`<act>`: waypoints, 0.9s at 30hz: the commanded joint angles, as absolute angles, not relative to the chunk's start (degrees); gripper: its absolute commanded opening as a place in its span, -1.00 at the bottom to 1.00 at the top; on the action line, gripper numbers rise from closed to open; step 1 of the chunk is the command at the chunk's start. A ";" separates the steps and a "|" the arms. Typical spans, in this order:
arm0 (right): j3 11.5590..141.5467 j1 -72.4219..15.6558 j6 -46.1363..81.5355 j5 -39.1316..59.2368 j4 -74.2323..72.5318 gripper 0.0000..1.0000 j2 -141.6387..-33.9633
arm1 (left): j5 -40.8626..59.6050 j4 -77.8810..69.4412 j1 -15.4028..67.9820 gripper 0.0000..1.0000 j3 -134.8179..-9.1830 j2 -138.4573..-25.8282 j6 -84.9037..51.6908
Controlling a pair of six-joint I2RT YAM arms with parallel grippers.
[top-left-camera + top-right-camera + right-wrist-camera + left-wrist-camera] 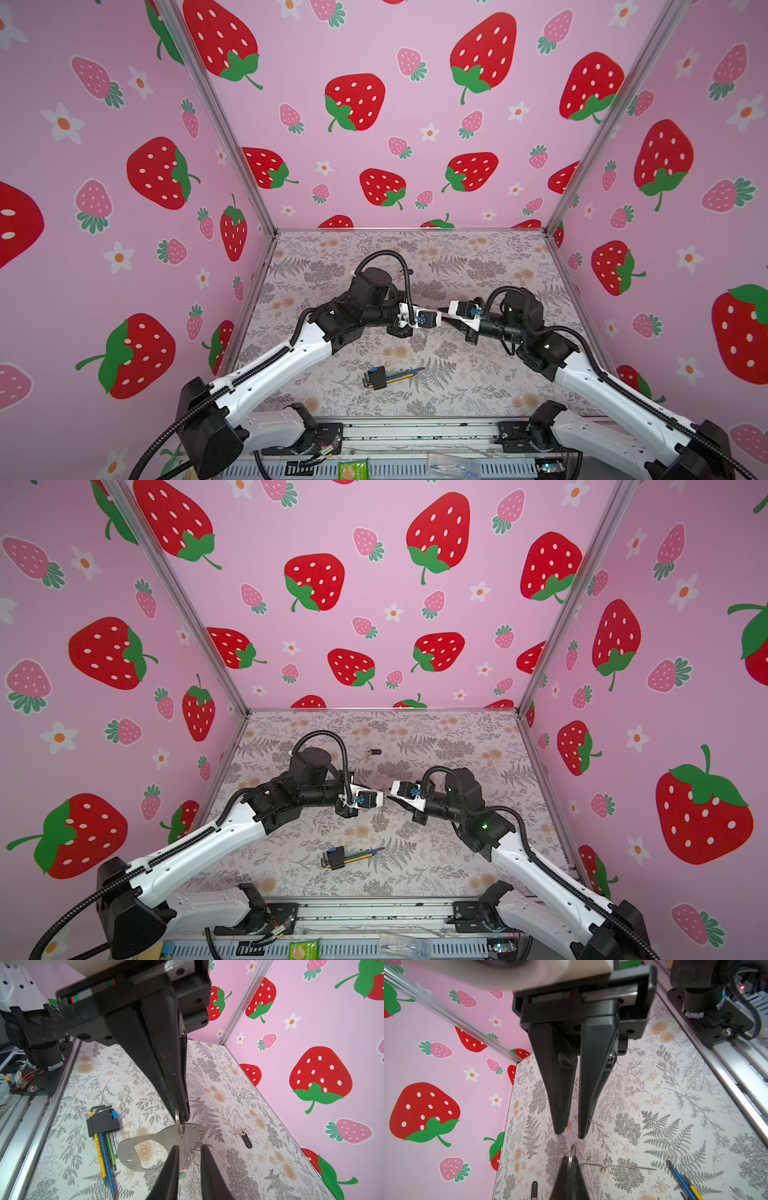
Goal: Put the keys on the keyring
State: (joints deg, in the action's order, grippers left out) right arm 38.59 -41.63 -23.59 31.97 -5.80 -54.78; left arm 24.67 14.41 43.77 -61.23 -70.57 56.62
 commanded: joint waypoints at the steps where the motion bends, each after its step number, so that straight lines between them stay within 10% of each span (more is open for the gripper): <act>1: 40.13 -42.01 -23.30 35.61 -7.00 -0.58 -55.64 | 26.89 13.80 43.59 -1.00 -64.54 -71.01 56.28; 24: 39.44 -42.09 -21.70 34.68 -10.48 -0.91 -55.58 | 28.25 16.76 43.55 -1.00 -66.62 -73.04 57.50; 27: 39.02 -42.10 -21.14 34.76 -10.72 -0.98 -55.62 | 28.60 14.08 42.56 -0.49 -65.49 -72.08 54.34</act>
